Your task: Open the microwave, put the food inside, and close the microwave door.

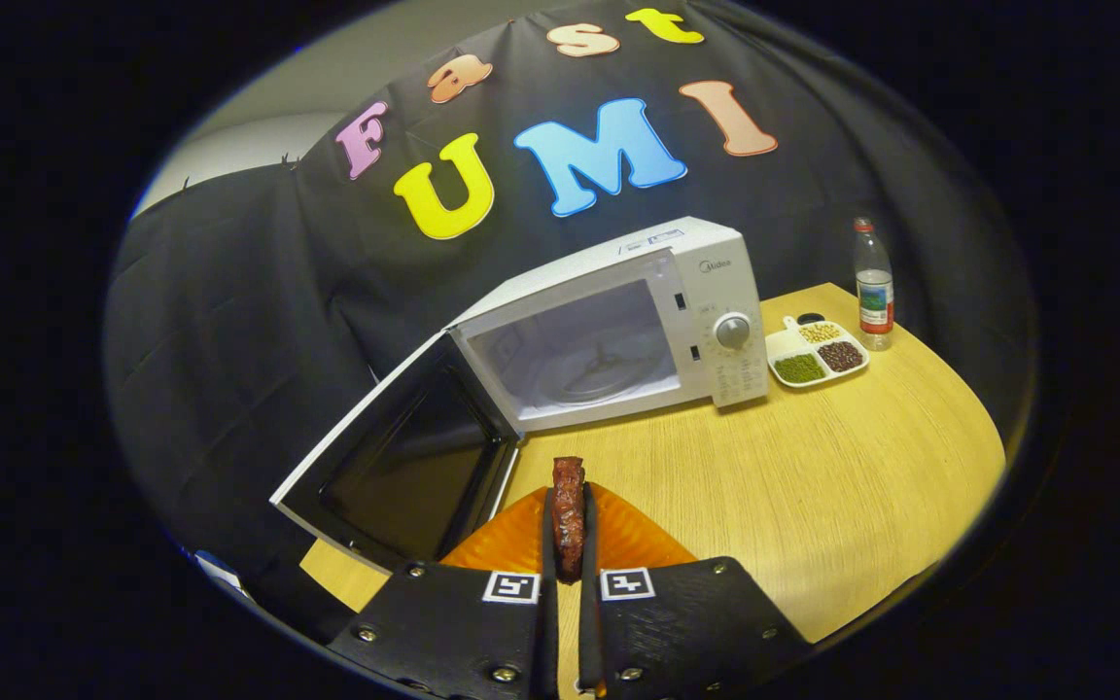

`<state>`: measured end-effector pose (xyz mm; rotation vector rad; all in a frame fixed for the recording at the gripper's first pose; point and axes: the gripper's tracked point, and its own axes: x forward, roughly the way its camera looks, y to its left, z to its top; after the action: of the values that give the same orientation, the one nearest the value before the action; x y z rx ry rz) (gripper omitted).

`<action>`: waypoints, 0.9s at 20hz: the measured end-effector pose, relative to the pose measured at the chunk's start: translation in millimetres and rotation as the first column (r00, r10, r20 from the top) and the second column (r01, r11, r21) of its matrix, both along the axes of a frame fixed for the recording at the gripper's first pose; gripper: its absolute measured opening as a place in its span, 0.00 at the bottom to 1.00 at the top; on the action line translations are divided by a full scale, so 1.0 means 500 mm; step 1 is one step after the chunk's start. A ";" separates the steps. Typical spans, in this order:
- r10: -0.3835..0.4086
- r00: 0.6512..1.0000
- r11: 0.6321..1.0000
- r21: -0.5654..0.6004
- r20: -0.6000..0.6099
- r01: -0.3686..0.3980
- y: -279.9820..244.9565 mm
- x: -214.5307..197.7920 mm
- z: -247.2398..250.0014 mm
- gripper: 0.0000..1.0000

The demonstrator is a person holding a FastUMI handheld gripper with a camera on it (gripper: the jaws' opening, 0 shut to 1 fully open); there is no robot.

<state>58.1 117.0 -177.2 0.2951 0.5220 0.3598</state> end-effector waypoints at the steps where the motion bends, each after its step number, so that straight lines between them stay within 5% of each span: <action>1: 0.004 1.000 1.000 0.005 0.007 -0.004 0.010 0.021 0.003 0.08; 18: -0.007 0.991 1.000 -0.017 0.134 0.009 0.135 0.382 -0.065 0.08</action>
<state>249.0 184.7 -209.9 0.2542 0.3915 0.3642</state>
